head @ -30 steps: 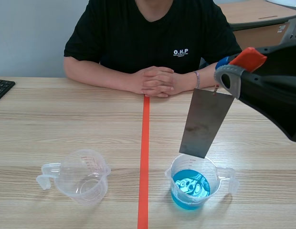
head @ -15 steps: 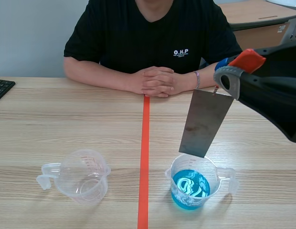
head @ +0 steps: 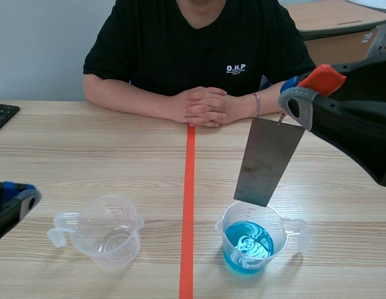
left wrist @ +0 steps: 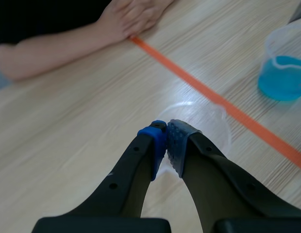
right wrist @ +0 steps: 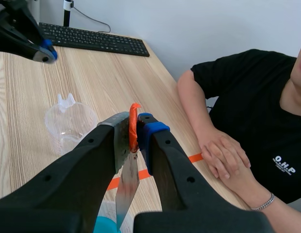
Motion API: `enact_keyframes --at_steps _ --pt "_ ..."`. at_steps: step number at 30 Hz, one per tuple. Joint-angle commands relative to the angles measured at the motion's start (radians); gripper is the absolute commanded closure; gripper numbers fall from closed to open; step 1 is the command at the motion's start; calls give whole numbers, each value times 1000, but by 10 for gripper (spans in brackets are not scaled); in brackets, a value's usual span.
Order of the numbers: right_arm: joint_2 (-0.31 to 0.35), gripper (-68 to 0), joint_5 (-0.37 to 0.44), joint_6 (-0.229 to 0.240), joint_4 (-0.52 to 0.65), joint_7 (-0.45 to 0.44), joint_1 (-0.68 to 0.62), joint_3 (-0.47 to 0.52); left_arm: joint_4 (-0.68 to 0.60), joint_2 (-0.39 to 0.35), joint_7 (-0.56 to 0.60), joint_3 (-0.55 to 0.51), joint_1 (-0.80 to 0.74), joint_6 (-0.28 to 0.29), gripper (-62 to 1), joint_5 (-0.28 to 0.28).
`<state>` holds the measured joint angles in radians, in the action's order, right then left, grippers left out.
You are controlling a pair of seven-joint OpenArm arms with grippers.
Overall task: Do the redox reaction experiment.
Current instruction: 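Raise the plate and point at it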
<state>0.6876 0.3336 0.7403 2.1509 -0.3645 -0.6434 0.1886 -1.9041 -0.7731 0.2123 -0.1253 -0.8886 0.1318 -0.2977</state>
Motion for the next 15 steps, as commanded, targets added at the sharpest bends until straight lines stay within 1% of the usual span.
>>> enact_keyframes --at_steps 1,4,7,11,15 --pt "7 -17 15 5 18 -14 6 11 -8 -35 -2 46 60 -2 -42 -4" --pt "7 -17 15 5 18 -14 6 11 -8 -97 -26 158 187 -1 -42 -5" --pt "7 -17 15 5 18 -14 6 11 -8 -129 -35 280 316 -1 -42 -4" --pt "7 -17 15 5 18 -14 6 11 -5 -130 -74 455 494 -1 -42 -2" --pt "7 -17 15 5 18 -14 6 11 17 -98 -107 634 675 -1 -42 8"
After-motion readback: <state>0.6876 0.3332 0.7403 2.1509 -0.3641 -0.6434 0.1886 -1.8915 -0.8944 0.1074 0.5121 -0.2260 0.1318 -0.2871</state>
